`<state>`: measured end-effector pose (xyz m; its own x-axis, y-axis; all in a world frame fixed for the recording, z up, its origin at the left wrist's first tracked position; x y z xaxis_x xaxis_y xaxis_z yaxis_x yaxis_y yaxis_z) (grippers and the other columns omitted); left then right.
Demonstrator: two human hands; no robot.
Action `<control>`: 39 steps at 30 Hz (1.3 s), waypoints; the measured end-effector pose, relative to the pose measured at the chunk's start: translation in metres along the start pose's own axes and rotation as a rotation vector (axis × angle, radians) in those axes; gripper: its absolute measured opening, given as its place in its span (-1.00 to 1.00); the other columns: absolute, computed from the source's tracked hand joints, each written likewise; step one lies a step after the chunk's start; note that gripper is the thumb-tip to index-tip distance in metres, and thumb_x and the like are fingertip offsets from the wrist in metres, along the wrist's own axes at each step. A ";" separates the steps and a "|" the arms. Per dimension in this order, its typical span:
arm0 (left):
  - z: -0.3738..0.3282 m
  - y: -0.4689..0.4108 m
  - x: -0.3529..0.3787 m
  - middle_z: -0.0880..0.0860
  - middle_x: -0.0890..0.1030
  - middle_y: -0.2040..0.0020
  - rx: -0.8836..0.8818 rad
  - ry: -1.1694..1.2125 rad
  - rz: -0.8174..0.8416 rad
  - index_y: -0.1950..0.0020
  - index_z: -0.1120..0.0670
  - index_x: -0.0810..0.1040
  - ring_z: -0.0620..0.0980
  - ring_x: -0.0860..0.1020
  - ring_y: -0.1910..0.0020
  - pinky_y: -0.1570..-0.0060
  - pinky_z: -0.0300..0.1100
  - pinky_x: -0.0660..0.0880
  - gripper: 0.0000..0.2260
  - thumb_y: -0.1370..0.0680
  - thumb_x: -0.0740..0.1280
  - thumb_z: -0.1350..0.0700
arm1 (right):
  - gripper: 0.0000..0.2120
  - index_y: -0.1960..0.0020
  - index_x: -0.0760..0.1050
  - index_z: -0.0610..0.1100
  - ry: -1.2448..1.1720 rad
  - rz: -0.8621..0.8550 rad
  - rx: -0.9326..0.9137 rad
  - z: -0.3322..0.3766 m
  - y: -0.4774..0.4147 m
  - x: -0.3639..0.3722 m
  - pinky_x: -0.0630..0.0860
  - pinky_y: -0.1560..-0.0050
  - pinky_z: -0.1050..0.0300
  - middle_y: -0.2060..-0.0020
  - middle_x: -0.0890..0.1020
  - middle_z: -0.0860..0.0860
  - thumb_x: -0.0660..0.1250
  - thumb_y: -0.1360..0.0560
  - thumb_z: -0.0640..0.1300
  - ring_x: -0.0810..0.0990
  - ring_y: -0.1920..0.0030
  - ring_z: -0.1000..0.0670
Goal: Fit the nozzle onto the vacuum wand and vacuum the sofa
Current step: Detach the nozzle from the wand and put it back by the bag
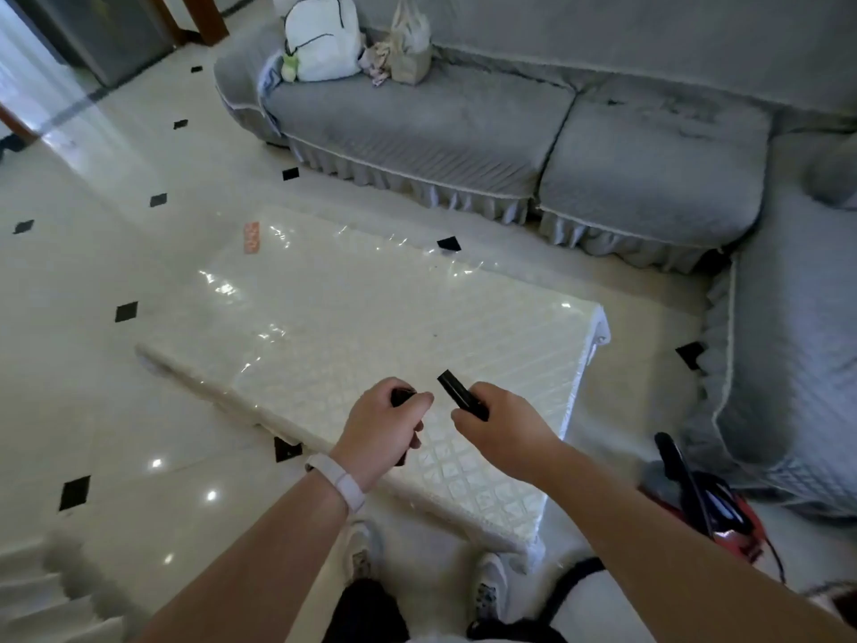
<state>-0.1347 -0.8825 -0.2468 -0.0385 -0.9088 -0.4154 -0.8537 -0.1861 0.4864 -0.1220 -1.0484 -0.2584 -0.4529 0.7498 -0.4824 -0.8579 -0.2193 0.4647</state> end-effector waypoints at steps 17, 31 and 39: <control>-0.002 -0.148 0.010 0.09 0.63 0.12 0.021 -0.071 0.579 -0.04 0.08 0.52 0.00 0.63 0.20 0.25 -0.15 0.47 -0.88 -0.59 0.30 0.04 | -0.81 0.17 0.38 -0.12 -0.282 -0.440 0.459 -0.005 -0.060 0.037 0.30 0.38 0.11 0.42 0.40 0.03 0.27 -0.52 -0.03 0.35 0.42 0.00; 0.055 -0.192 0.125 0.11 0.58 0.11 -0.224 0.060 0.678 -0.12 0.14 0.53 -0.02 0.59 0.21 0.33 -0.21 0.52 -0.87 -0.62 0.32 0.12 | -0.87 0.08 0.47 -0.05 -0.523 -0.501 0.574 -0.114 -0.118 0.061 0.46 0.30 0.06 0.31 0.57 0.02 0.26 -0.57 -0.01 0.51 0.34 0.00; 0.104 -0.222 0.207 0.12 0.59 0.05 -0.299 0.050 0.670 -0.14 0.15 0.54 0.02 0.61 0.14 0.38 -0.21 0.54 -0.87 -0.63 0.31 0.14 | -0.84 -0.05 0.50 -0.11 -0.642 -0.444 0.585 -0.202 -0.142 0.076 0.48 0.27 0.07 0.12 0.67 -0.13 0.27 -0.58 -0.04 0.53 0.28 0.01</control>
<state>-0.0069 -0.9903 -0.5203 -0.4719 -0.8783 0.0767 -0.4771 0.3276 0.8155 -0.0839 -1.0862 -0.5109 0.2498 0.9248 -0.2871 -0.5842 0.3804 0.7170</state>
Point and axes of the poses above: each hand's wrist, its own y-axis away from the middle knuckle, its own x-axis out of the palm, z = x × y, the point moved 8 cm from there along -y, towards the middle knuckle
